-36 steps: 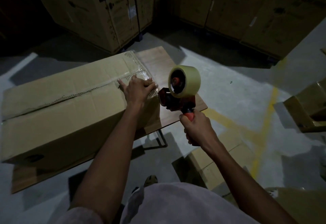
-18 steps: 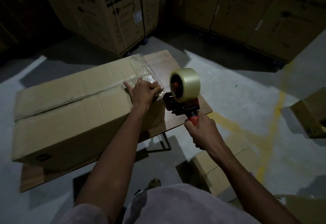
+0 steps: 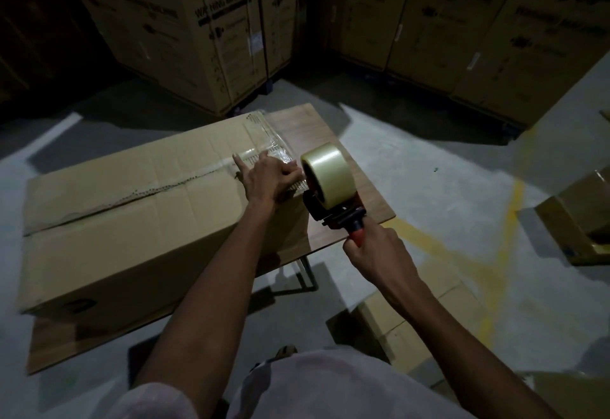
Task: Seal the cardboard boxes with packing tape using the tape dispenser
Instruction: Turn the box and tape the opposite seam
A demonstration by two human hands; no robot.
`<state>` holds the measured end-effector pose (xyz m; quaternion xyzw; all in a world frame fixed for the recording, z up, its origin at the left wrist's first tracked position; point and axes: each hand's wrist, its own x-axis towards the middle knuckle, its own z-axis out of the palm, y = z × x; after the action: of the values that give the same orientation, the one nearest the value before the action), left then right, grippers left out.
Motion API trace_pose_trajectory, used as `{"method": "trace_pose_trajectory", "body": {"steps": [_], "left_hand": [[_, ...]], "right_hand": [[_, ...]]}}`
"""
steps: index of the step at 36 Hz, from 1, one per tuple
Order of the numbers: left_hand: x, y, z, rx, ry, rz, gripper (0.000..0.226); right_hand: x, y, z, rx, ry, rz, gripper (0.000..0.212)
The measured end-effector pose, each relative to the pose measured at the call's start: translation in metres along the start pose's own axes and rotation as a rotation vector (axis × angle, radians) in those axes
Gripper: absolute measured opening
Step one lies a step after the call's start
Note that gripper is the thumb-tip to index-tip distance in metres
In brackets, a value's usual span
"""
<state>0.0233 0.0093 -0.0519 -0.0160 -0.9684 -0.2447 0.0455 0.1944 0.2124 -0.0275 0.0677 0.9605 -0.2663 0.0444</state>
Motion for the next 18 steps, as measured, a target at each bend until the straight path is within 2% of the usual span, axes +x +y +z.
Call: {"method": "trace_pose_trajectory", "body": {"steps": [7, 14, 18], "left_hand": [[-0.001, -0.003, -0.005, -0.04, 0.006, 0.071, 0.02], [0.01, -0.019, -0.008, -0.014, -0.116, 0.157, 0.027], [0.01, -0.024, -0.006, -0.078, -0.102, 0.187, 0.029]], "right_hand": [[0.008, 0.0, 0.006, -0.006, -0.002, 0.007, 0.015], [0.012, -0.004, 0.018, -0.058, 0.078, -0.003, 0.019], [0.01, 0.008, 0.028, -0.177, 0.085, -0.005, 0.016]]}}
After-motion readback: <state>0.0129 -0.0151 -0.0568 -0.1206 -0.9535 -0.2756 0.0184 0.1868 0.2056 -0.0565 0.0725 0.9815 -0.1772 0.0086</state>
